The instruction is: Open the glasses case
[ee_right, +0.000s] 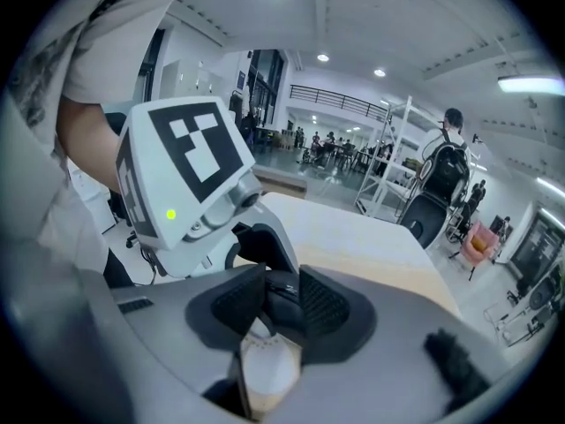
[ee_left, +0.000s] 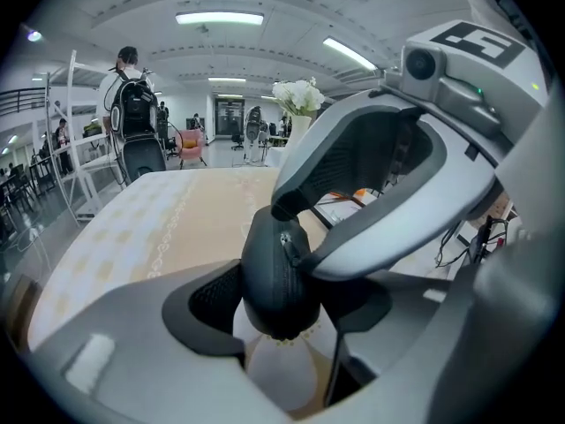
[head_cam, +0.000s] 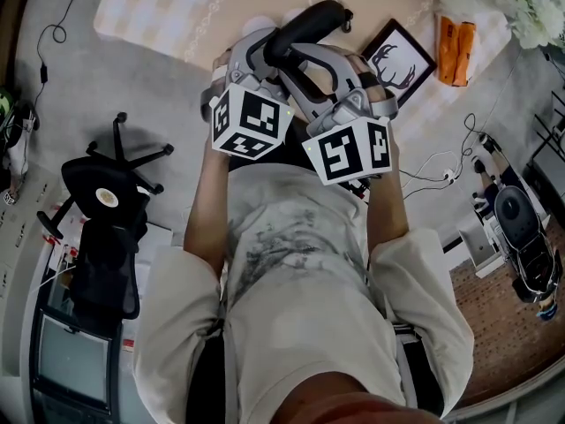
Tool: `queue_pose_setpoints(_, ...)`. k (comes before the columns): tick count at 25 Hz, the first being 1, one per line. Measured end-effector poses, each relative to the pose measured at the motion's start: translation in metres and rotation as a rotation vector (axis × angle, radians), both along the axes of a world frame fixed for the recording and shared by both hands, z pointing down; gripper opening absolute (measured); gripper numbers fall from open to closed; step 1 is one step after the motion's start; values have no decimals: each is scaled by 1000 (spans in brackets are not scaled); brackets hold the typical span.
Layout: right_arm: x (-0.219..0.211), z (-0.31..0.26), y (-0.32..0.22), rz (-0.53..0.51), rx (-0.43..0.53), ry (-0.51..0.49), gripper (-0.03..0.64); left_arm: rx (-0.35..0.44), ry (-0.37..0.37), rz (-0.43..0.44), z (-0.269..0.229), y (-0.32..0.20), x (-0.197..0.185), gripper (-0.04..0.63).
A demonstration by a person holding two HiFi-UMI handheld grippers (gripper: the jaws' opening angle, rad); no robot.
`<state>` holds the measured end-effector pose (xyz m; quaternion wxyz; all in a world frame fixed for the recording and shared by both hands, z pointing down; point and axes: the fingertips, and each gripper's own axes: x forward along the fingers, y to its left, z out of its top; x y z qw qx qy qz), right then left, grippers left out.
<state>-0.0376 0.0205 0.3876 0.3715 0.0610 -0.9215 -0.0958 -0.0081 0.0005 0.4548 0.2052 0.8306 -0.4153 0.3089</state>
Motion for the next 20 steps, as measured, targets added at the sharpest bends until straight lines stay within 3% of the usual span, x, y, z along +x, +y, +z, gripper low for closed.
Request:
queue_pose_setpoints(2, 1, 2, -1, 14, -19, 1, 124, 3, -5, 11, -1, 0, 1, 275)
queue_pose_setpoints(7, 4, 2, -8, 47, 0, 15, 25, 6, -10, 38, -3, 3, 6, 275)
queue_pose_setpoints(20, 17, 1, -16, 146, -89, -41, 15, 0, -11, 11, -1, 6, -2, 273)
